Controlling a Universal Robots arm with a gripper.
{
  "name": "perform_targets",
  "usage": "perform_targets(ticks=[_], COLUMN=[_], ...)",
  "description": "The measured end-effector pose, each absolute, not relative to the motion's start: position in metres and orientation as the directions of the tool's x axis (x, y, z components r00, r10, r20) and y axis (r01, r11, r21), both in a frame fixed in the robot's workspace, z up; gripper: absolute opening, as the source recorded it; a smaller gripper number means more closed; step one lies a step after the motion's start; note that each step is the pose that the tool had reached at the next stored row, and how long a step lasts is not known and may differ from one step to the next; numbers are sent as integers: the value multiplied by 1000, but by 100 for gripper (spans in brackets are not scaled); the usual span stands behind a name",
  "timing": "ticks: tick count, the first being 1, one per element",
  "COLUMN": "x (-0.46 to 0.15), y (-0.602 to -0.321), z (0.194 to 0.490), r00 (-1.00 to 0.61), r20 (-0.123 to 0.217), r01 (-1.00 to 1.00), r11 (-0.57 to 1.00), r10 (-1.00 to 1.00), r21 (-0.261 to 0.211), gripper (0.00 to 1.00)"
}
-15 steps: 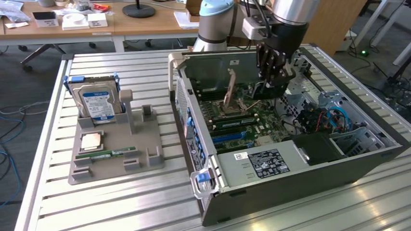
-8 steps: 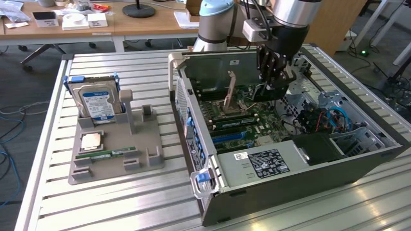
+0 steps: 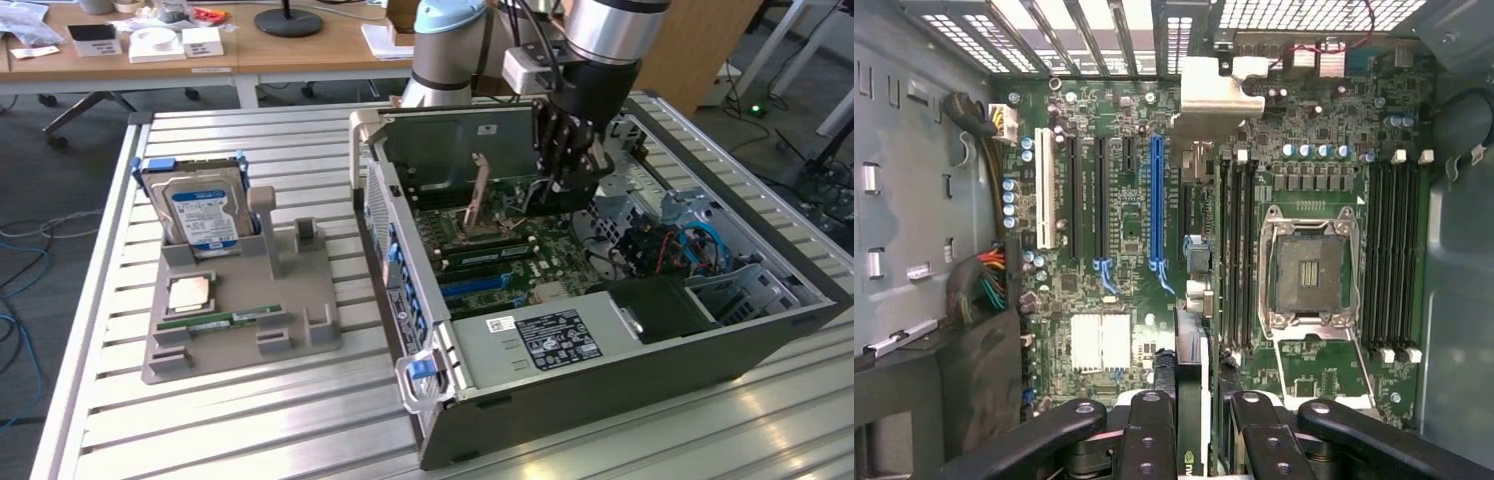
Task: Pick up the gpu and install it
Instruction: 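Insert the gpu into the slot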
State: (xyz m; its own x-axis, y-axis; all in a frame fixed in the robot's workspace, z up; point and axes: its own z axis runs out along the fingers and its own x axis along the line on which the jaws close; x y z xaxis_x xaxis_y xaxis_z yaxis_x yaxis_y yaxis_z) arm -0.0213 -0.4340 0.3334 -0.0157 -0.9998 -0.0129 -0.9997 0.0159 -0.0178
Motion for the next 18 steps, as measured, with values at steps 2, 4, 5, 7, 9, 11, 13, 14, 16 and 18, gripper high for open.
perform_targets(ticks=[2, 4, 5, 7, 9, 11, 13, 14, 16, 18], x=[-22, -22, -22, -22, -22, -22, -22, -22, -22, -22], y=[-434, -434, -434, -434, -434, -434, -435, -436, -444, -444], z=[333, 333, 333, 333, 333, 333, 333, 333, 330, 330], r00=[-16, -16, -16, -16, -16, -16, -18, -18, -22, -22], r20=[-17, -18, -18, -22, -37, -40, -40, -40, -40, -40], r01=[-1000, -1000, -1000, -1000, -1000, -1000, -1000, -1000, -1000, -1000], r11=[16, 16, 16, 16, 16, 17, 18, 19, 23, 23], r10=[-1000, -1000, -1000, -1000, -999, -999, -999, -999, -999, -999], r21=[-18, -18, -18, -18, -18, -18, -18, -18, -18, -18], gripper=[26, 26, 26, 26, 26, 26, 26, 26, 26, 26])
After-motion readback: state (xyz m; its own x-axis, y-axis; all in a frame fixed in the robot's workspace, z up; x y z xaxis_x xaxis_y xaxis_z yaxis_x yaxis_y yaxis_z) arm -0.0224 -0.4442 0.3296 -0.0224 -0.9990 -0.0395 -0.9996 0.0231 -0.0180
